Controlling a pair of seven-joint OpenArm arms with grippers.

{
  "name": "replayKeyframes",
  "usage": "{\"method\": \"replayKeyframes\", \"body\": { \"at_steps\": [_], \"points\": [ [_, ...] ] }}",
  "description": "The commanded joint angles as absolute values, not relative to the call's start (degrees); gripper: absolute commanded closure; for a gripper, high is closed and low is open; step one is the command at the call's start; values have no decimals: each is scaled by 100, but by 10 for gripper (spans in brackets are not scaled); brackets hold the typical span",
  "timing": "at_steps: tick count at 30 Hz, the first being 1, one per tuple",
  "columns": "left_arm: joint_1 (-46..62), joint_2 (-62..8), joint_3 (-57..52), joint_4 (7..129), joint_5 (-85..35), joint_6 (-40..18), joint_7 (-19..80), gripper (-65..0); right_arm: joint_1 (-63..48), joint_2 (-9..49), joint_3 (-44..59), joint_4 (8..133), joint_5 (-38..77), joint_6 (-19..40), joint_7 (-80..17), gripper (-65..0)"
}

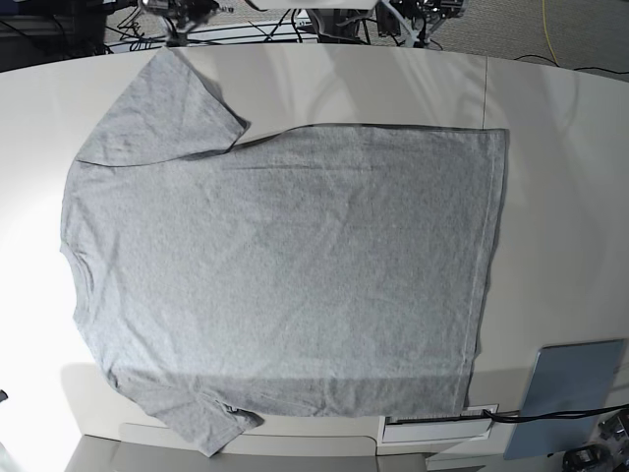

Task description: Fold the T-shirt properly

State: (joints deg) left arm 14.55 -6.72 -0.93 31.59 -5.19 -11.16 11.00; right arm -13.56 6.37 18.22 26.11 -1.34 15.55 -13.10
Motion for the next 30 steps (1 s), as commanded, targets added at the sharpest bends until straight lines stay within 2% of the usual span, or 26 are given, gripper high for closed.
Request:
{"method": "replayKeyframes", "body": {
  "at_steps": [1,7,13,19,27,30],
  "points": [
    [1559,-746,-104,3301,-574,-1140,1179,-207,-1531,722,1824,2805,-5,1590,-1354,-130],
    [2126,-976,-104,4171,-967,-1142,1398,-207,-2552,1026,1017,4121,154,1553,-1479,-130],
    [3059,-1339,-104,5553,-1160,-1125,1702,-207,-3774,1422,388,6014,416,1013,-1763,-130],
    [4244,-1935,-104,7205,-1568,-679,1717,-207,-4943,1929,386,8038,1146,862,-2132,-130],
    [5406,-2552,-517,9406,-1573,-716,1916,-207,-5979,2543,576,10396,1396,746,-2827,-130],
    [5489,-2716,-915,10092,-1570,-1055,2130,-207,-6014,2571,954,11045,1398,749,-3120,-130]
  ]
}}
